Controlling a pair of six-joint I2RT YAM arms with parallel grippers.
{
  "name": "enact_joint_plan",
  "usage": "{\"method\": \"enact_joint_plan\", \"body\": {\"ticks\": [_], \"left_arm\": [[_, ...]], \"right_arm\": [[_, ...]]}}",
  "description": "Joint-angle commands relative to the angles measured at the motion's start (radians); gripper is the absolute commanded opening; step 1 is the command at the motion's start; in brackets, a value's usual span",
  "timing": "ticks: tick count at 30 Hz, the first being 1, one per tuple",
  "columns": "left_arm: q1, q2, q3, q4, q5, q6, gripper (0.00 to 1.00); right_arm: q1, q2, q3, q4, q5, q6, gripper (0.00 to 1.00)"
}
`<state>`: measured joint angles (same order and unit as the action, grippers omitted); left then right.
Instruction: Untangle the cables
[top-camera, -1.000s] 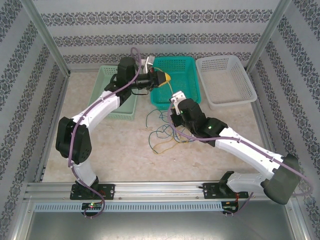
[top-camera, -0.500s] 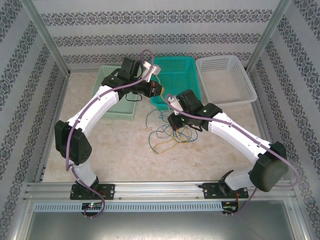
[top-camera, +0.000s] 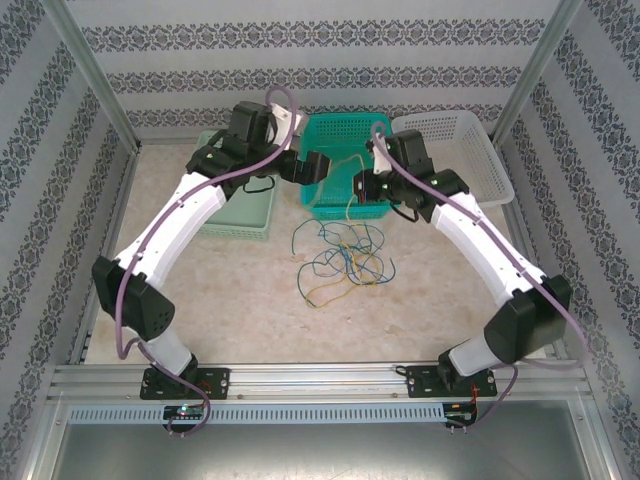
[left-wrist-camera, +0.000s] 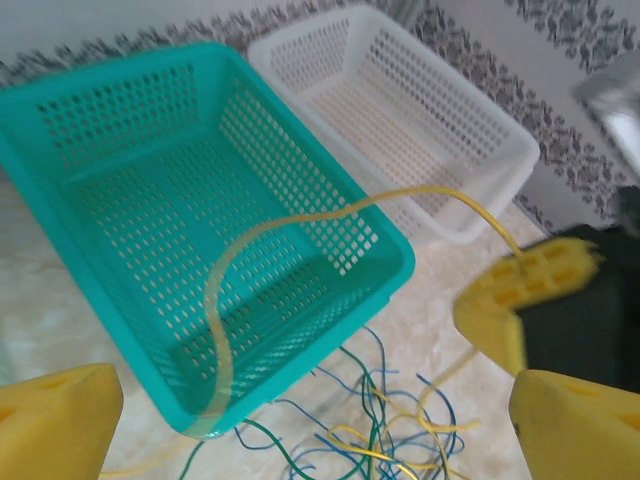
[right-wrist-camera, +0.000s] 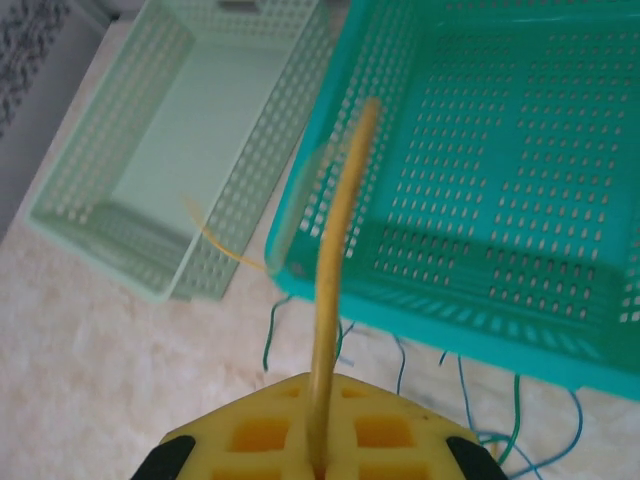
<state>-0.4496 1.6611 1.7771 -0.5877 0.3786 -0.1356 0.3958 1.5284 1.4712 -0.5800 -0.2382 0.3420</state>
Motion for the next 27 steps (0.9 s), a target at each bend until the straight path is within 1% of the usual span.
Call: {"method": "enact_joint_plan", "body": {"ticks": [1, 5, 8, 12, 15, 19, 23, 27], "left_arm": [[0.002, -0.089, -0.060, 0.044, -0.064, -0.020, 1.00], [0.002, -0.152, -0.158, 0.077, -0.084, -0.038, 1.00], [0.010, -0.182, -0.224, 0.086, -0.096, -0.046, 1.00], [0.026, -0.200, -0.272, 0.090, -0.088, -0.066, 1.00], [0.039, -0.213, -0.301, 0.104, -0.076, -0.080, 1.00], [0.051, -0.228, -0.327, 0.107, -0.066, -0.084, 1.00], [0.059, -0.240, -0.349, 0.109, -0.062, -0.089, 1.00], [0.067, -0.242, -0.369, 0.112, -0.061, -0.098, 1.00]], "right_arm": [[-0.019, 0.070, 0.088, 0.028, -0.012, 0.072, 0.00], [-0.039, 0.130, 0.152, 0.090, 0.003, 0.121, 0.00], [-0.048, 0.170, 0.187, 0.113, 0.057, 0.125, 0.00], [-0.057, 0.233, 0.222, 0.119, 0.126, 0.108, 0.00], [-0.073, 0.296, 0.241, 0.122, 0.115, 0.102, 0.00], [-0.085, 0.399, 0.297, 0.079, 0.083, 0.053, 0.00], [-0.096, 0.466, 0.299, 0.074, 0.069, 0.016, 0.00], [-0.105, 0.510, 0.286, 0.047, 0.083, 0.025, 0.00]]}}
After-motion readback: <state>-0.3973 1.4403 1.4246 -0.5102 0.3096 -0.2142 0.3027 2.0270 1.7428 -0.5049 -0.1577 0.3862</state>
